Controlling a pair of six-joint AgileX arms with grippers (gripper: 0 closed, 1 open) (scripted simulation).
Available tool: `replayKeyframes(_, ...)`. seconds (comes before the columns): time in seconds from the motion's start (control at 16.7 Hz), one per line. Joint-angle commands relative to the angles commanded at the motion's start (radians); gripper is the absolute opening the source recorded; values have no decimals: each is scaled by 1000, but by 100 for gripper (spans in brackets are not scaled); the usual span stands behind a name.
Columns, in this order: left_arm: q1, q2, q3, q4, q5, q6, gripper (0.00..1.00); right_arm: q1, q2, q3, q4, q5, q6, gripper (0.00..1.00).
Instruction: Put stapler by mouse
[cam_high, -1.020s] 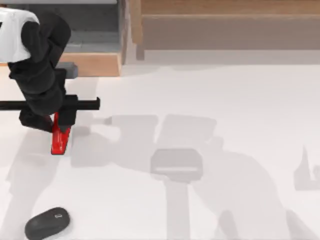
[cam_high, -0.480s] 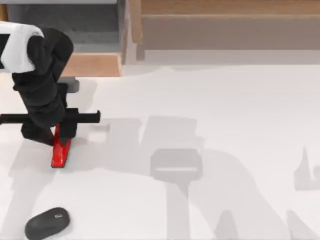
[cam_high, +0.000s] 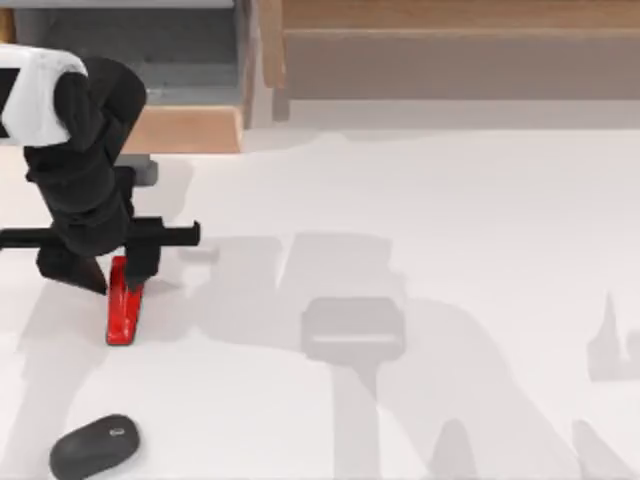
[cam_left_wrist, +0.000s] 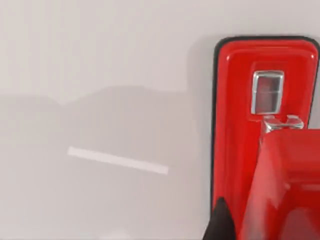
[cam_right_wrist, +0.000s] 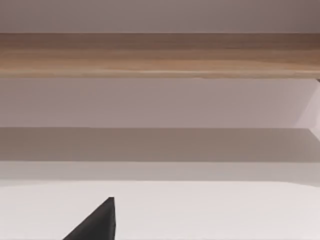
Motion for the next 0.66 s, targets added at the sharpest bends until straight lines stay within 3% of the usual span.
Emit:
replayKeyframes(0.3, 0, 0, 0, 0, 0, 0, 98, 0, 0, 0, 0, 0, 0, 100)
replayKeyframes(0.66, 0, 0, 0, 0, 0, 0, 100, 0, 0, 0, 0, 0, 0, 100)
